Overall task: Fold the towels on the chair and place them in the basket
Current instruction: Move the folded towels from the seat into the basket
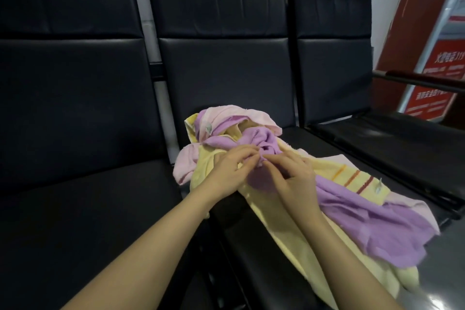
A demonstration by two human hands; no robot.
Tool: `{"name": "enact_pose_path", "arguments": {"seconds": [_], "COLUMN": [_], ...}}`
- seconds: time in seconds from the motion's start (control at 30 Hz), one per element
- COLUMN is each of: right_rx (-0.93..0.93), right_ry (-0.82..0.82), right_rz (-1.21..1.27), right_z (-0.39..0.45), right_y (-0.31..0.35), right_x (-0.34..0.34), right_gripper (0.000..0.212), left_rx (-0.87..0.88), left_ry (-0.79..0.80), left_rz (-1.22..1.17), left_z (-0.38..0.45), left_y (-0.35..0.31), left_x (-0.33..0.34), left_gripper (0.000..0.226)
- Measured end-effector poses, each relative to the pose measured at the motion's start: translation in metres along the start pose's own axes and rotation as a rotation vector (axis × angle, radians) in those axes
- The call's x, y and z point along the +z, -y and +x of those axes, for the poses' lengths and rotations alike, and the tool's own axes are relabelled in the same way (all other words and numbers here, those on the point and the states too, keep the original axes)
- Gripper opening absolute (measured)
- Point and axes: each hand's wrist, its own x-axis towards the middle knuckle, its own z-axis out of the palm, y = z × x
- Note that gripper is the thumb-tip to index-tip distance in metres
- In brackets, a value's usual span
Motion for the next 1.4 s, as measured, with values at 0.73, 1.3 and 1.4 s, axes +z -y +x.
{"name": "enact_pose_path", "arguments": {"seconds": [0.73, 1.3, 1.4], "right_rx": [0.399, 0.235, 0.199], "right_ry": [0.391, -0.149, -0.196], "right_rz": [-0.452, 0.164, 0.271], "right_z": [-0.051, 0.005, 0.017], "right_y": [-0.006, 0.088, 0.118], "right_x": [-0.007, -0.034, -0.032], "right_gripper": [0.040, 0.012, 0.014], "left_rx": [-0.450, -0.257, -0.199], "left_ry": [-0.108, -0.632, -0.666], "left_rz": [0.428, -0.090, -0.040], "left_z": [-0.093, -0.073, -0.083], "left_y": [0.001, -0.097, -0.119], "left_x": [0.032, -0.053, -0.086], "left_gripper": [0.034, 0.016, 0.016]}}
